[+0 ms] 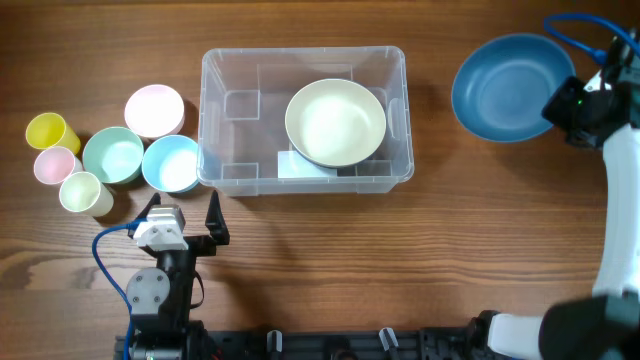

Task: Pack container
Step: 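Grasp the remaining teal plate rim with right gripper and lift, then lower the teal plate onto the stack in the bin, release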

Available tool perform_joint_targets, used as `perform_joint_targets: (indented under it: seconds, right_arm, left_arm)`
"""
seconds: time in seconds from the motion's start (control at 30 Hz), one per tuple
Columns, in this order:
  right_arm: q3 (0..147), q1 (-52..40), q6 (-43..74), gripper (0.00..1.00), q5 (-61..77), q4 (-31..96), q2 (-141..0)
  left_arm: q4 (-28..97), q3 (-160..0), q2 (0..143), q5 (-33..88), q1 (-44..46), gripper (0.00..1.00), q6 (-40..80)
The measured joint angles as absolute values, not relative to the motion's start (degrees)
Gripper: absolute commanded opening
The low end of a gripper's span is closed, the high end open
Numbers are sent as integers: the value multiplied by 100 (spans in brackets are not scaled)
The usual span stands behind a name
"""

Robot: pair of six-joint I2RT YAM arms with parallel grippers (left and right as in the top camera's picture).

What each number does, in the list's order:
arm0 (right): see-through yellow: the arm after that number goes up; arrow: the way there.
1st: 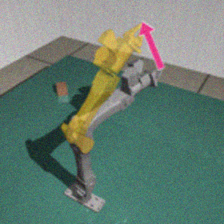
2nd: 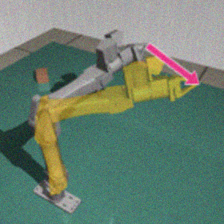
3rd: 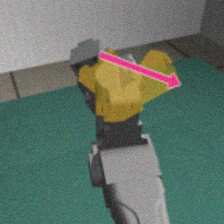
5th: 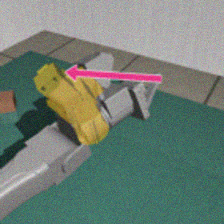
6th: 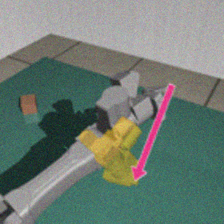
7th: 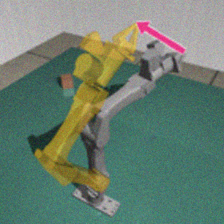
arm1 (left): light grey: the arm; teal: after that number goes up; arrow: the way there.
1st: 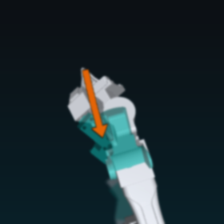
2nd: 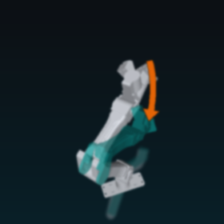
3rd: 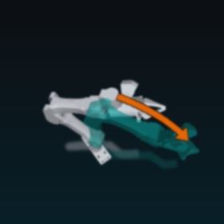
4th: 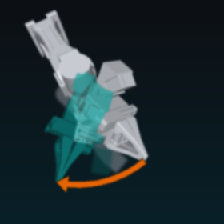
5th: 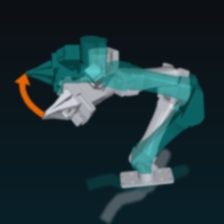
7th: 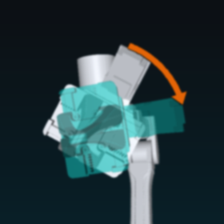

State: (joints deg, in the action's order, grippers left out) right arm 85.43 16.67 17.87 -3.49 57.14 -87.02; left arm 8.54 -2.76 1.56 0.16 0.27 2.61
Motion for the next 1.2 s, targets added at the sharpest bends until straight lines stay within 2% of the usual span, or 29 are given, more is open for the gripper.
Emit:
perform_joint_targets:
  seconds: [0.2,0.43,0.57,0.83,1.2]
  right_arm:
    - [8541,934,1479,4,-38,5522,-7544]
    - [8541,-163,1369,4,569,5328,-6910]
    - [8541,-735,1356,4,663,5238,-7330]
    - [8541,-1865,1358,4,421,4836,-9074]
    - [8538,-1968,1404,4,183,4401,-9727]
  left_arm:
    - [854,-276,156,16,27,100,261]
    - [854,-276,156,16,27,100,261]
    - [854,-276,156,16,27,100,261]
    - [854,-276,156,16,27,99,259]
    - [854,-276,156,16,27,100,261]
